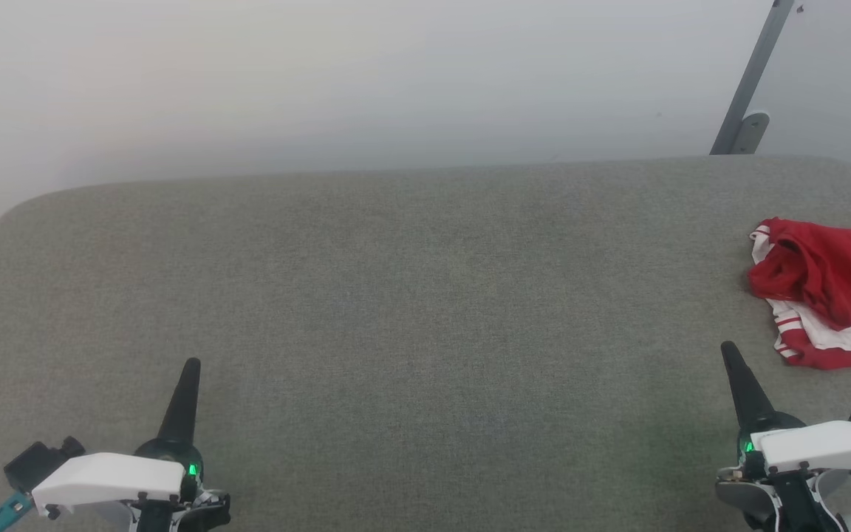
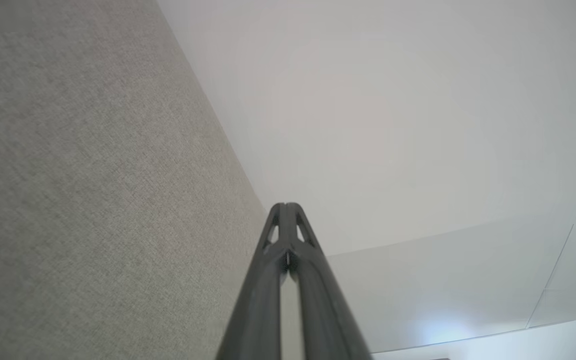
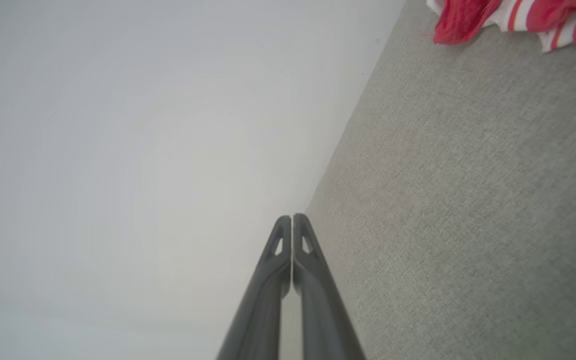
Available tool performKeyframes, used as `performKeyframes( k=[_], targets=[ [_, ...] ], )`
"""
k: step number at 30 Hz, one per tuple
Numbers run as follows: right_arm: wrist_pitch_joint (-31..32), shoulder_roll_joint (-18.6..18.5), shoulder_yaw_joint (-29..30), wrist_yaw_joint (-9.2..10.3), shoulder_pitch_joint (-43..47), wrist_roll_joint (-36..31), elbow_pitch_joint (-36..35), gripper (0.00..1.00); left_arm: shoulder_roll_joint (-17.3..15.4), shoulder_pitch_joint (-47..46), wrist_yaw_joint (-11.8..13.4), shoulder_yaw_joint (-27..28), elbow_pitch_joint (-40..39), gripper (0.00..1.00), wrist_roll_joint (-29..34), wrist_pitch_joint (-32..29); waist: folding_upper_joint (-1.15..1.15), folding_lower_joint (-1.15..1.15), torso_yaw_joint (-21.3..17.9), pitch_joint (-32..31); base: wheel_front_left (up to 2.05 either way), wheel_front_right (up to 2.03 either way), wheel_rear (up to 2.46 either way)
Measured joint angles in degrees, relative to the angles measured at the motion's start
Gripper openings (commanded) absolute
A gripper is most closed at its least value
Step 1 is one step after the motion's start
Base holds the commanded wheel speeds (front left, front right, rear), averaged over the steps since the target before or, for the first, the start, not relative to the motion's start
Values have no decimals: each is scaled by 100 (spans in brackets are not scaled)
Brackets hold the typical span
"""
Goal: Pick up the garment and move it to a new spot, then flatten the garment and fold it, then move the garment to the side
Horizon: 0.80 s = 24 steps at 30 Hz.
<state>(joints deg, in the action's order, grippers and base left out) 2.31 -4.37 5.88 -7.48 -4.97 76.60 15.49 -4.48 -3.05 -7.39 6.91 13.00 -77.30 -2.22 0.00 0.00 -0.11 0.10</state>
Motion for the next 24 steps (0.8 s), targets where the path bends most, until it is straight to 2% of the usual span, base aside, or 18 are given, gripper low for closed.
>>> performKeyframes(
  k=[24],
  targets=[
    [260, 86, 34, 0, -53, 970, -69, 0, 107, -177, 0, -22, 63, 0, -911, -275, 0, 0, 6, 5, 0, 0, 0]
  ],
)
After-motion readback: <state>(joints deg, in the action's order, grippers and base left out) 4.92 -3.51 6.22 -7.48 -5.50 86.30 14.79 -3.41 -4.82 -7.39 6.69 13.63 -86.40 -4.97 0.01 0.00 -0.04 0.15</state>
